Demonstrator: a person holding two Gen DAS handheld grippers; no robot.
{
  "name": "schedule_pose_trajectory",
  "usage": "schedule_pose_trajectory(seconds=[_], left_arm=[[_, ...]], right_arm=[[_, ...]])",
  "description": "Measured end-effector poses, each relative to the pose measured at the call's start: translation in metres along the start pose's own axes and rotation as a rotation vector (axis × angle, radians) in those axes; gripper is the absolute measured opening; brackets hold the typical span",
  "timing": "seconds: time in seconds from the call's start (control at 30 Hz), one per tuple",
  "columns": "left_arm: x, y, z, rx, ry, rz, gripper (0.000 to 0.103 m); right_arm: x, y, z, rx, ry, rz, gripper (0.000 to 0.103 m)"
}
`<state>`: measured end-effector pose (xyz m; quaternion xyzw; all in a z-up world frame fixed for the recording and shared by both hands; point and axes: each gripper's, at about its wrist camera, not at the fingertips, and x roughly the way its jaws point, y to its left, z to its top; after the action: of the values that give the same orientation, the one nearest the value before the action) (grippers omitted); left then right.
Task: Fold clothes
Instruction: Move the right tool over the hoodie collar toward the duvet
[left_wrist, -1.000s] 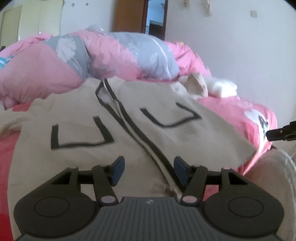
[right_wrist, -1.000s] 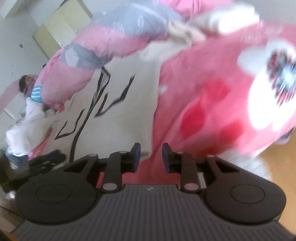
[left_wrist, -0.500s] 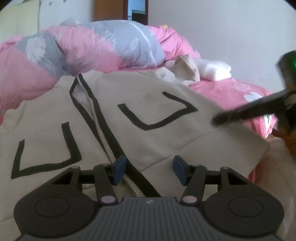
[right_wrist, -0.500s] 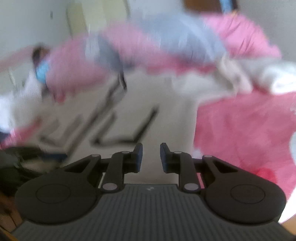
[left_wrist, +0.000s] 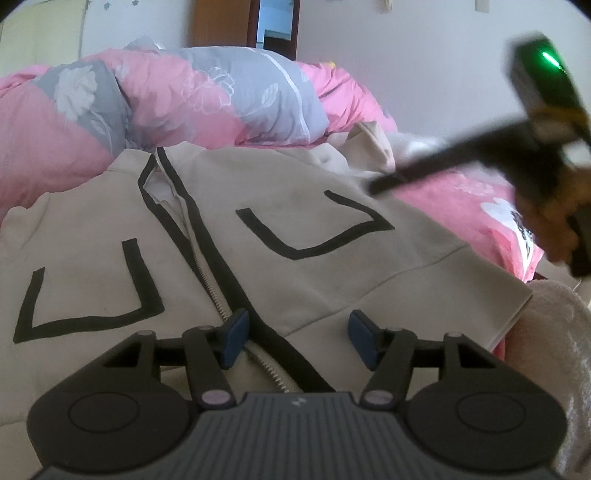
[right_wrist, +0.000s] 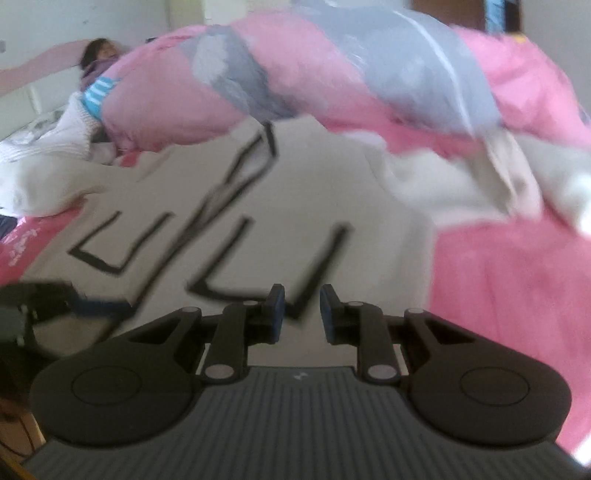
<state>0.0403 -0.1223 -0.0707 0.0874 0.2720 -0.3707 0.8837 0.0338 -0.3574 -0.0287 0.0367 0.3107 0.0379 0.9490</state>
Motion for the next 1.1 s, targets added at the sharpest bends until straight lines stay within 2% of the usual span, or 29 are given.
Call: schedule_pose_trajectory(seconds=[0.13, 0.23, 0.33, 0.83, 0.97, 1.1], left_arm=[[-0.002, 0.002, -0.006, 0.004, -0.029, -0.014, 0.062], [-0.003, 0.004, -0.011, 0.003, -0.053, -0.028, 0.062], [-0.004, 0.007, -0.013, -0.006, -0.066, -0.04, 0.061], [-0.005, 0.011, -0.019, -0.017, -0.097, -0.068, 0.062], [-0.007, 0.013, -0.02, -0.027, -0.1, -0.078, 0.062], [-0.008, 0.014, -0.021, -0.039, -0.103, -0.09, 0.062]], right_arm=[[0.043, 0.014, 0.04, -0.054, -0.016, 0.018, 0.02], [0.087, 0.014, 0.058, -0.071, -0.013, -0.023, 0.02], [0.143, 0.002, 0.056, -0.051, 0.105, -0.059, 0.019], [0.257, -0.034, 0.118, -0.077, 0.072, -0.179, 0.019], [0.255, -0.033, 0.145, -0.068, 0.076, -0.167, 0.019], [0.265, -0.037, 0.178, -0.032, -0.004, -0.15, 0.019]])
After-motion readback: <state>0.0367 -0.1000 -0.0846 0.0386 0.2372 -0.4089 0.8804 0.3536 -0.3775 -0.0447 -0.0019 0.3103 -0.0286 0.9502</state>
